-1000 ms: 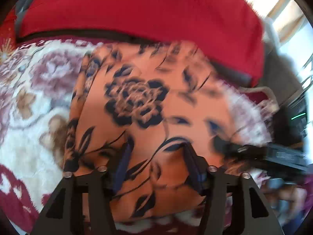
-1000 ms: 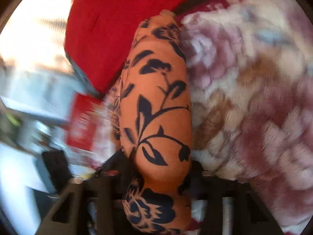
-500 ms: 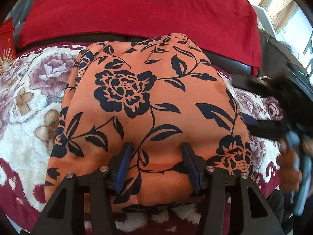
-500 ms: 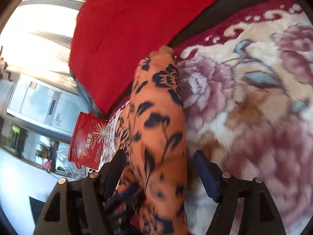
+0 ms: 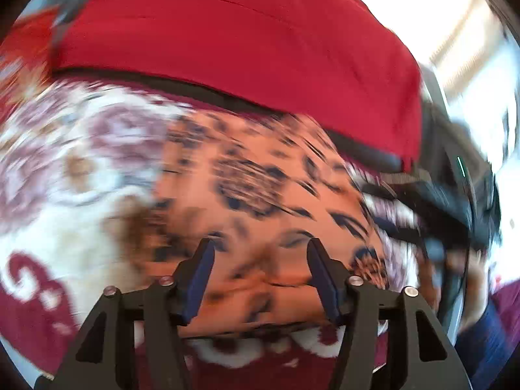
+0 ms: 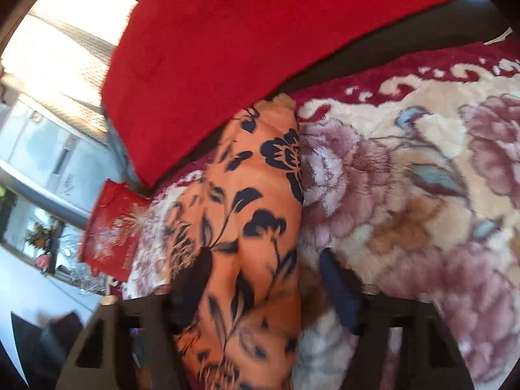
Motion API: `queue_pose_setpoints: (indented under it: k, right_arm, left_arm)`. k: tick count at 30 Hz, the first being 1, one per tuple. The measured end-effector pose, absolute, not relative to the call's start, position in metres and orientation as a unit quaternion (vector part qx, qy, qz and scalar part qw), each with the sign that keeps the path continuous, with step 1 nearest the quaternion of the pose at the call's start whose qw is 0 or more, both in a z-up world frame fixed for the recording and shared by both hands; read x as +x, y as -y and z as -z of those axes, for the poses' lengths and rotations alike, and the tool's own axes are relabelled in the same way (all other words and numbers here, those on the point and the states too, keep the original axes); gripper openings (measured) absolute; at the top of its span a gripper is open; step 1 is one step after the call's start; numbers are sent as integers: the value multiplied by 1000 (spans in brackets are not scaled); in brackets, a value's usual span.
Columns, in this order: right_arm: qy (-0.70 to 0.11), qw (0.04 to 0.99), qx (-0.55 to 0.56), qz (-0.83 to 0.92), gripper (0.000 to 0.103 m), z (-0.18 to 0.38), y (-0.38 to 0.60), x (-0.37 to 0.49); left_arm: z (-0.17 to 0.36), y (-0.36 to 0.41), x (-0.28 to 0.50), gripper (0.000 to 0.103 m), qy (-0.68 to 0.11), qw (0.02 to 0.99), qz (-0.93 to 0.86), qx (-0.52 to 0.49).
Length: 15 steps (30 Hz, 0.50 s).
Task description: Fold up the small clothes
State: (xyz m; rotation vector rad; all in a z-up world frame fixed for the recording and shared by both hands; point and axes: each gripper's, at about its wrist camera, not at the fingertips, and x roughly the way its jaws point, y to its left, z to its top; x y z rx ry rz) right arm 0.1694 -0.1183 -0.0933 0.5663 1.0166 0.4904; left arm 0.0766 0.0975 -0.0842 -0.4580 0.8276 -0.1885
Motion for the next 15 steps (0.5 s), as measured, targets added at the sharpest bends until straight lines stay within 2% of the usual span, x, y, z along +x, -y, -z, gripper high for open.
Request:
queue_pose_setpoints:
  k: [3,6,8,9,12,15]
  right_arm:
    - [-480,798,278,-237,74,95,129,145]
    - [-495,778,302,-242,74,110,137,126]
    - [-503,771,305,-244,74,120,134,121]
    - [-511,767,302,-242,74,130,130,122]
    - [-514,764,303,-243,74,137,128,119]
    - [-518,762,302,-246,75,139,128,120]
  left_arm:
    - [105,-144,68,61,-420,851,74,-307]
    - [127,-152,62,58,-446,821,94,-344]
    - [142,-145,62,31,-475,812,82,-329]
    - [148,-141,62,22,-485,808,77,-324]
    - [144,-142,56,16,-473,815,71,-328]
    - [158,-145,58,16,-483,809,69,-328]
